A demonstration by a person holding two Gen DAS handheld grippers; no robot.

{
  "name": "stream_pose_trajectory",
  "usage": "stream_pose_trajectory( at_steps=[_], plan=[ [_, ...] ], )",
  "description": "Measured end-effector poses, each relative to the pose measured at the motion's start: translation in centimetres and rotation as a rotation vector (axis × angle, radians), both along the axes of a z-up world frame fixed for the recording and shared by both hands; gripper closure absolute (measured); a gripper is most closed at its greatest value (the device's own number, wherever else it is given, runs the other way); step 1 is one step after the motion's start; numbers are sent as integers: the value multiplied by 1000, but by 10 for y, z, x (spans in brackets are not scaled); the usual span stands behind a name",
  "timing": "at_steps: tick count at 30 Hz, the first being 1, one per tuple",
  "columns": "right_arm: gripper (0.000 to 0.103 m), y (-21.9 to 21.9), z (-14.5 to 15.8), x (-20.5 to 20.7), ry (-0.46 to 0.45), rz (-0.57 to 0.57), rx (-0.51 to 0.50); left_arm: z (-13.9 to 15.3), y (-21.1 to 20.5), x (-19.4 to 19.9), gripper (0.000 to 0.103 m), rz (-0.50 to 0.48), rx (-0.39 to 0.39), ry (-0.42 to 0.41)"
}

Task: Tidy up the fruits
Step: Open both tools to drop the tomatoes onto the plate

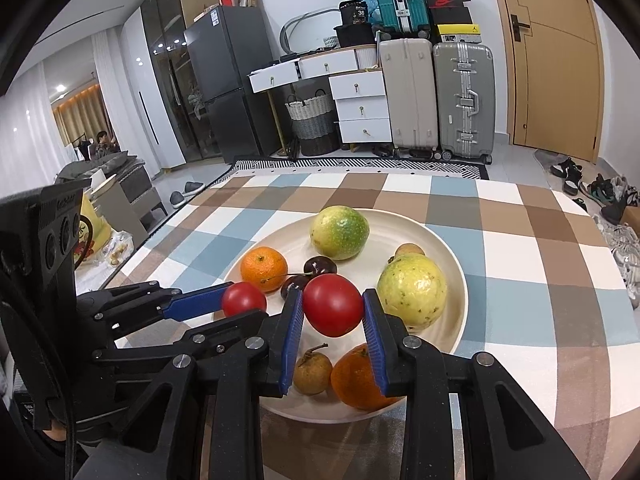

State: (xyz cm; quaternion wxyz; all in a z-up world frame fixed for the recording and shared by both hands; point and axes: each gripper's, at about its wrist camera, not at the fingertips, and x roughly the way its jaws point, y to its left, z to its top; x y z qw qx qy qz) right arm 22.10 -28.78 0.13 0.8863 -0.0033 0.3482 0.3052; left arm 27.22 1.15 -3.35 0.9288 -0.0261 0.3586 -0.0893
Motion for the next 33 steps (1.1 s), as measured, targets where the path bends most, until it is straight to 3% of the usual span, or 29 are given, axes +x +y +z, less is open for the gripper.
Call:
stream_pose_trajectory(
  at_steps=[14, 19, 21, 23, 27, 28, 30, 33],
  plan=[
    [72, -2, 0, 0, -21, -21, -16, -3, 4, 2, 74, 18, -5, 0],
    [59, -8, 7, -6, -59, -36, -21, 0, 8, 0, 72, 24, -13, -5],
    [54, -11, 10, -8, -71, -44, -25, 3, 11, -2, 66, 28, -19, -7],
    [51, -15, 14, -12, -79, -50, -27, 6, 13, -6, 52, 31, -24, -10],
    [11, -24, 19, -18, -81, -59, -1, 13, 20, -19, 26, 61, -16, -35],
    [5, -29, 21, -21, -80, -62, 20, 15, 22, -23, 20, 67, -16, -43],
    [1, -34, 22, -24, -76, -58, 37, 19, 27, -31, 19, 77, -25, -62],
    [0, -42, 19, -32, -76, -48, 44, 23, 35, -45, 1, 110, -30, -78]
  ],
)
